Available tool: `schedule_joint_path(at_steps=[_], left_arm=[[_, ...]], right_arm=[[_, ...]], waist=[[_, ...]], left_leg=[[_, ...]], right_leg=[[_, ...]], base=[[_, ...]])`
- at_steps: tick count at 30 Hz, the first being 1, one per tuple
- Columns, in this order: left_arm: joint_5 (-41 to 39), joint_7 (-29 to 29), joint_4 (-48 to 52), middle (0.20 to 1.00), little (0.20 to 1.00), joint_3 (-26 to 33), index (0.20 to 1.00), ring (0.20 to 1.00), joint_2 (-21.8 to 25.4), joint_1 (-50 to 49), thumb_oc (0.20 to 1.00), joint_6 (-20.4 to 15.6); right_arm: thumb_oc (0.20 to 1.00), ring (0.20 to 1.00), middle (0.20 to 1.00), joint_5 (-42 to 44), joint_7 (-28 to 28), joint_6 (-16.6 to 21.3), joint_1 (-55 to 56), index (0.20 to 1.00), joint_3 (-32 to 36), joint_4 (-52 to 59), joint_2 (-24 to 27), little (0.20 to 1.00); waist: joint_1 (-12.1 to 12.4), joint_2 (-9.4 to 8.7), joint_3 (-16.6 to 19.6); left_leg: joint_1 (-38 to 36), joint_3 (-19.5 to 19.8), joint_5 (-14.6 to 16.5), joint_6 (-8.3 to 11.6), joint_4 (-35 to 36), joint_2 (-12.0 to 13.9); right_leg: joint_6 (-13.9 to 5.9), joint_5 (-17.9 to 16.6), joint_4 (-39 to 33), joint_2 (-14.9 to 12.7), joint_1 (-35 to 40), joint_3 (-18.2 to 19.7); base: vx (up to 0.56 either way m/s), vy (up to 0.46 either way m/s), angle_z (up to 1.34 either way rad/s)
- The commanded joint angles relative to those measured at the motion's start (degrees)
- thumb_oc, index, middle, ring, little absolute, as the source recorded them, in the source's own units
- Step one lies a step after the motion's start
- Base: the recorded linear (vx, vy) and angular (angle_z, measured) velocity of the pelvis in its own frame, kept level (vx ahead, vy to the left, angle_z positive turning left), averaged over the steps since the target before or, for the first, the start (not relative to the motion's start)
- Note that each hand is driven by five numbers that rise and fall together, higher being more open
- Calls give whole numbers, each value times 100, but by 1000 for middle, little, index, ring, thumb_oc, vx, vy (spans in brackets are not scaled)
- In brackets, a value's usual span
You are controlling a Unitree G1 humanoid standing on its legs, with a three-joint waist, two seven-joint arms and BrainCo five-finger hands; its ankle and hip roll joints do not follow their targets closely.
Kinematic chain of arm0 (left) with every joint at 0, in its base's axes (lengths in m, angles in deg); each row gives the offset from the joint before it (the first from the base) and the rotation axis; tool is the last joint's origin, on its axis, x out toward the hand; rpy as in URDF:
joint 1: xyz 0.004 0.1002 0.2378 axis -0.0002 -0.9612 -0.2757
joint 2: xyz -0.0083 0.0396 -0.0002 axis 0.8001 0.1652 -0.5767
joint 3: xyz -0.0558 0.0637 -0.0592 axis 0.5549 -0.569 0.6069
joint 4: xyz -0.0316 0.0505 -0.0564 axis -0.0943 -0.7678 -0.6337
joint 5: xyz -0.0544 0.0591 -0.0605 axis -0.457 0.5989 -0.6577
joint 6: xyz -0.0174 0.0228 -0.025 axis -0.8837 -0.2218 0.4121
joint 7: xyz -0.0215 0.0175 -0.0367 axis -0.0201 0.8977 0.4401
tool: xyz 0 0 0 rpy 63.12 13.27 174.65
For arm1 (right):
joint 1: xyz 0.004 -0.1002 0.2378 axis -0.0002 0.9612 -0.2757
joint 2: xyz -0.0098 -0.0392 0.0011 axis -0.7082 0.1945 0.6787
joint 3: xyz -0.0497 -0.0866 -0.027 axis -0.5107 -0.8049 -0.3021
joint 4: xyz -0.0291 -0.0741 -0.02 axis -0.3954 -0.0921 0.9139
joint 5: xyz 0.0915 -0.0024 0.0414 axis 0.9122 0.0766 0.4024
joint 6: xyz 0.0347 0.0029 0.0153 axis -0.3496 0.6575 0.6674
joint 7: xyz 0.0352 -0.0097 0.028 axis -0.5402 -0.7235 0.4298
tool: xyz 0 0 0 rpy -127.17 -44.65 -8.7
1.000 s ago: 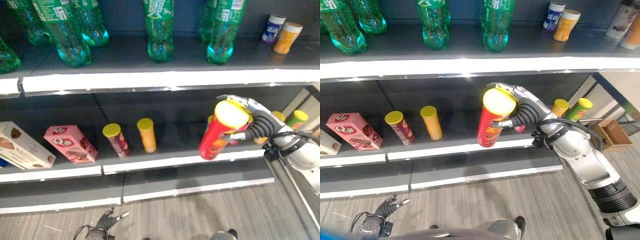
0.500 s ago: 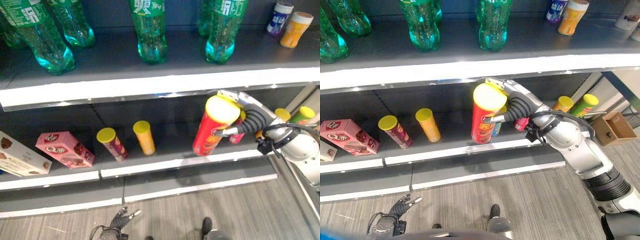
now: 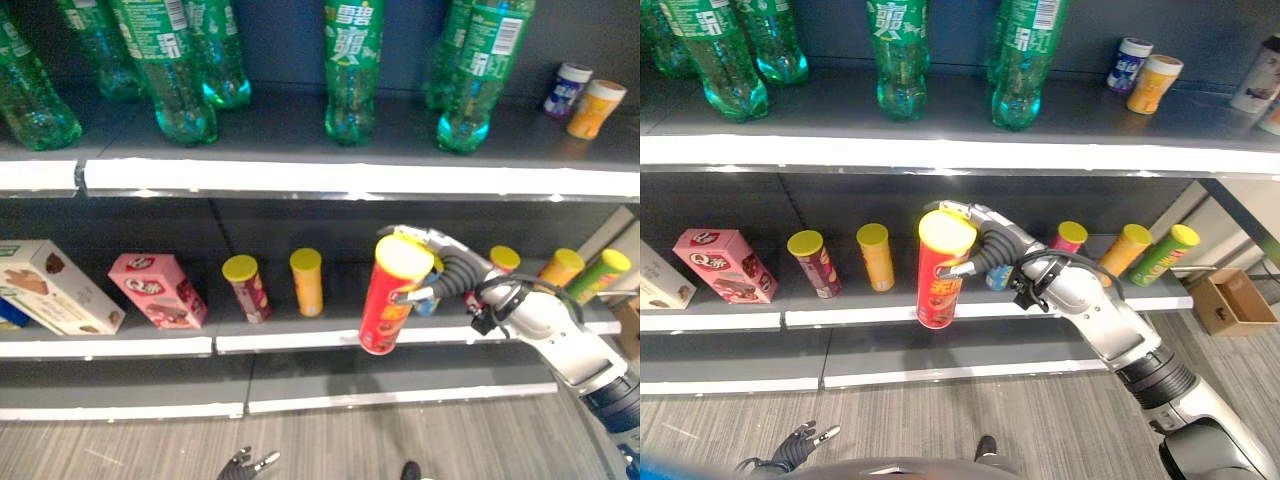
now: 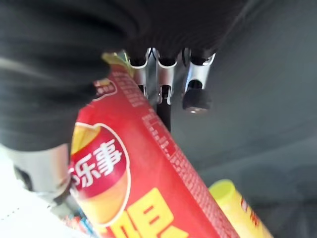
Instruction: Put the goods on the table back onto the shelves and tidy them up.
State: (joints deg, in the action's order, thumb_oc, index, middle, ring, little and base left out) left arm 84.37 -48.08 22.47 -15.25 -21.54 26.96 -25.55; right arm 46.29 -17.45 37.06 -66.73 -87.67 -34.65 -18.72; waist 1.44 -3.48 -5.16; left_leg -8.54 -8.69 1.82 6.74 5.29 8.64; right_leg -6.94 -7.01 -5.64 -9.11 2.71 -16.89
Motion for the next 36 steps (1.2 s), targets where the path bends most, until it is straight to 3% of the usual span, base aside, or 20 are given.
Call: schedule_joint_path(at_steps=[1, 9, 13, 25, 36], left_arm=[[184, 95, -106, 1000, 1000, -228, 1000, 1000, 319, 478, 1000, -86], [84, 170, -5, 1000, 1000, -331, 1000, 1000, 425, 501, 1000, -100], [5, 181, 91, 1000, 1000, -470, 1000, 1000, 461, 524, 1000, -124], [-223, 193, 300, 1000, 1000, -743, 1000, 1000, 460, 628, 1000, -223], [-202, 344, 516, 1000, 1000, -835, 1000, 1000, 411, 756, 1000, -308]], right_arm=[[200, 200, 200, -278, 433, 73, -842, 200, -86, -242, -201, 200], [200, 200, 200, -669, 897, -36, -1308, 200, -225, -1215, -460, 200], [200, 200, 200, -853, 1251, -121, -1574, 200, -105, -1776, -452, 200], [200, 200, 200, -1287, 1930, -263, -2219, 200, 59, -2598, -268, 200], [200, 200, 200, -2851, 2915, -508, -2350, 200, 157, -2704, -76, 200]], waist=[[192, -44, -280], [464, 54, -539], [544, 190, -720], [537, 521, -1015], [446, 709, -1226]], left_leg=[[52, -175, 82, 78, -29, 94], [560, 89, -100, 143, -29, 106], [860, 260, -222, 171, -29, 98], [1320, 347, -396, 174, -29, 27], [1509, 356, -441, 167, -29, 12]], right_leg=[[-384, 282, 64, -483, 257, -23], [-402, 244, 64, -542, 33, -244], [-403, 229, 64, -563, -142, -325], [-423, 121, 64, -673, -588, -310], [-429, 76, 64, -731, -780, -266]], base=[[-18, -46, 4], [-51, -42, 24], [-60, -31, 24], [-36, 1, 5], [-12, -1, -1]])
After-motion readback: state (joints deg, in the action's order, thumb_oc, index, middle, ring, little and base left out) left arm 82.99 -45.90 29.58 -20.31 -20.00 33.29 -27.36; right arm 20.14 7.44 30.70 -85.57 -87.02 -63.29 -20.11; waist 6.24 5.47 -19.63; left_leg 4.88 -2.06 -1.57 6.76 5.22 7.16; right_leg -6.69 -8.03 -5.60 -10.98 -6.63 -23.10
